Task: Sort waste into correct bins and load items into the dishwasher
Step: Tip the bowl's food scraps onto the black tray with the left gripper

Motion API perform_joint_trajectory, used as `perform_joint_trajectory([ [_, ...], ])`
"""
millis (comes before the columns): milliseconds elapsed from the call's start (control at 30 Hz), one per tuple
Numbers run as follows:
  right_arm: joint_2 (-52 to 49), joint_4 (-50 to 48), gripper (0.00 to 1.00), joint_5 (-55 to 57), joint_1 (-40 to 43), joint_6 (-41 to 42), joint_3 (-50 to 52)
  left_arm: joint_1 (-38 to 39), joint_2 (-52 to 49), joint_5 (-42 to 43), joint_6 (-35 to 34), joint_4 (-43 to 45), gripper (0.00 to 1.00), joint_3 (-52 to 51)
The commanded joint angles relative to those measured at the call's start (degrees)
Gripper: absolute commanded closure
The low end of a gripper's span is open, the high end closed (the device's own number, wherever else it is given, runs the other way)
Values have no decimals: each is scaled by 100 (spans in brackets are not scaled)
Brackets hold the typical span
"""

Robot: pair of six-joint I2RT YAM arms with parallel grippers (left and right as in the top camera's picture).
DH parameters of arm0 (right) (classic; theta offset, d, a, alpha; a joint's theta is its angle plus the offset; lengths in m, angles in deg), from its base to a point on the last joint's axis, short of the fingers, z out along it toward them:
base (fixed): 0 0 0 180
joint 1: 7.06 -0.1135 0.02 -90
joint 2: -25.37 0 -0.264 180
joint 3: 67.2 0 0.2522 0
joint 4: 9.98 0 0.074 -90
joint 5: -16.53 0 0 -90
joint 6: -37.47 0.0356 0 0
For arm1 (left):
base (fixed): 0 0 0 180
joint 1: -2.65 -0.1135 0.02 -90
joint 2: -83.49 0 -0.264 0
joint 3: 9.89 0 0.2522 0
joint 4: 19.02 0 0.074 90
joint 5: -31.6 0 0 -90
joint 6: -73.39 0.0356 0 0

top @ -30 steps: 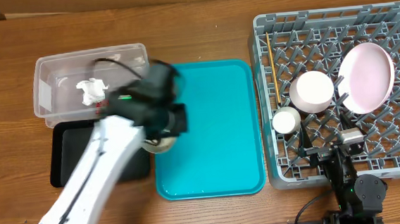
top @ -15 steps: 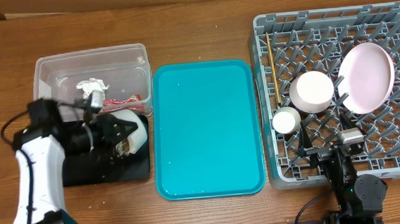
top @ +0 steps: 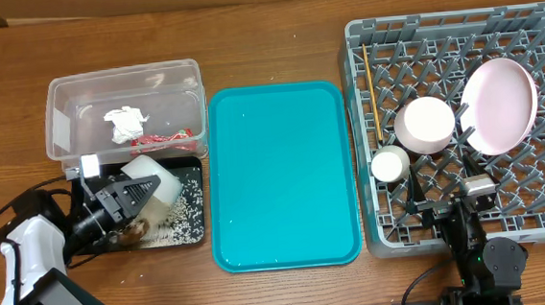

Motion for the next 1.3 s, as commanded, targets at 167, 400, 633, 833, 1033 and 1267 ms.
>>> perform_joint_trajectory([
  [167,35,-31,0,-2,2,61,57,-63,-31,437,789,-365,96,-26],
  [400,35,-33,0,-2,2,61,57,-79,-33,852,1126,-682,96,-26],
  [633,35,-31,0,-2,2,61,57,-168,-7,774,1460,-1051,96,-24],
  [833,35,-31,0,-2,2,61,57,-208,15,485,1102,-883,96,-13],
  [1033,35,-31,0,-2,2,61,57,219,44,306,1008,-1141,96,280],
  [1267,35,-33,0,-2,2,61,57,2702,85,175,236,-586,96,1541],
])
